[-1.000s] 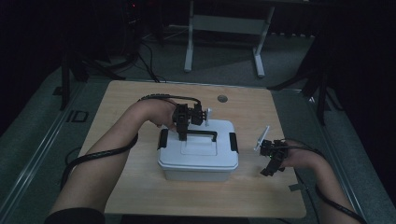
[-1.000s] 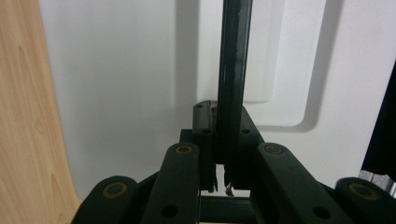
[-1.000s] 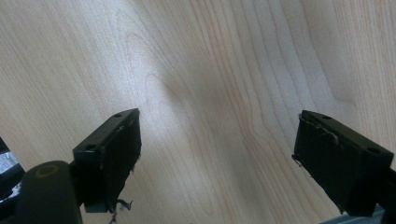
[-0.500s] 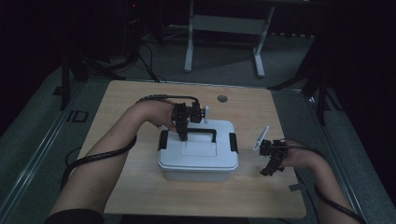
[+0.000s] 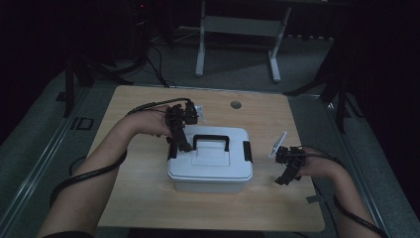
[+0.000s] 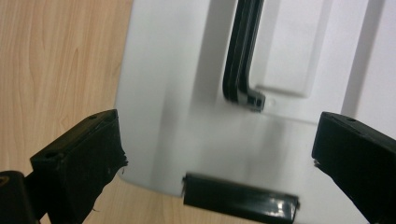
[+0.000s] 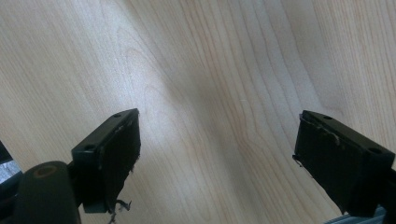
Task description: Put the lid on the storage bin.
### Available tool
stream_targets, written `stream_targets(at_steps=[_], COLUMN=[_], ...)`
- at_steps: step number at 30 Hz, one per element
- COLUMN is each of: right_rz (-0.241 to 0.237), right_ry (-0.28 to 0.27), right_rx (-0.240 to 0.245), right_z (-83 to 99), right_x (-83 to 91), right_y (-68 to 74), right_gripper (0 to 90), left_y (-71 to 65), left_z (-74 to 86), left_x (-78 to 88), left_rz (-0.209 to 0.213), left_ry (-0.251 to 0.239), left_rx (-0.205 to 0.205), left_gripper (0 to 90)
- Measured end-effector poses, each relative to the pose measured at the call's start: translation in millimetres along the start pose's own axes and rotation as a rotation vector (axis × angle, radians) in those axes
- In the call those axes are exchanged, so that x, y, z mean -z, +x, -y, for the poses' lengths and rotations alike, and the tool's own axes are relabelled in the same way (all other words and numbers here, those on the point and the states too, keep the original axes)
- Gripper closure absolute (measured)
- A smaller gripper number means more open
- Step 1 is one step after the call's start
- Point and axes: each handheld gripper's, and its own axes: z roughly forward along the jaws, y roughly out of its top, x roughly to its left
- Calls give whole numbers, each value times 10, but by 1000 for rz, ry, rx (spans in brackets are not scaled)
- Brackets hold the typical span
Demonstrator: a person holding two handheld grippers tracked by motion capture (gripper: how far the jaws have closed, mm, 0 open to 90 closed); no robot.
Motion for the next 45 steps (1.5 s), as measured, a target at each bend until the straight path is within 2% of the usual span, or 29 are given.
stream_targets(at_steps=[4, 8, 10, 13, 15, 20, 28, 31, 33, 40, 45], right_rz=[0, 4, 10, 13, 15, 22, 20, 19, 20, 21, 26], right_ry=[-1, -7, -12, -16, -16, -9, -13, -9, -10, -14, -16], right_rx=[-12, -19, -20, -25, -22, -20, -28, -33, -35, -46, -46], right_z=[0, -1, 0, 1, 3, -5, 8, 17, 24, 66, 85], right_x=[-2, 5, 11, 19, 26, 40, 43, 33, 32, 11, -18], right_y=[-7, -9, -11, -10, -12, 5, -9, -9, -10, -13, 2], right_gripper=[141, 141, 140, 139, 137, 137, 137, 137, 137, 137, 137], left_y=[-26, -76, -99, -105, -107, -106, -144, -158, -166, -216, -250], left_z=[124, 260, 332, 465, 553, 752, 1018, 1144, 1225, 1432, 1573], left_x=[13, 47, 62, 95, 105, 98, 118, 122, 119, 3, -98], left_rz=[-30, -41, -64, -40, -54, -51, -49, -70, -59, -55, -27], left_ry=[-5, -34, -49, -73, -80, -67, -102, -93, -111, -117, -134], left_rx=[6, 17, 24, 63, 73, 102, 140, 151, 174, 209, 229], left_gripper=[14, 14, 14, 14, 14, 14, 14, 14, 14, 14, 14])
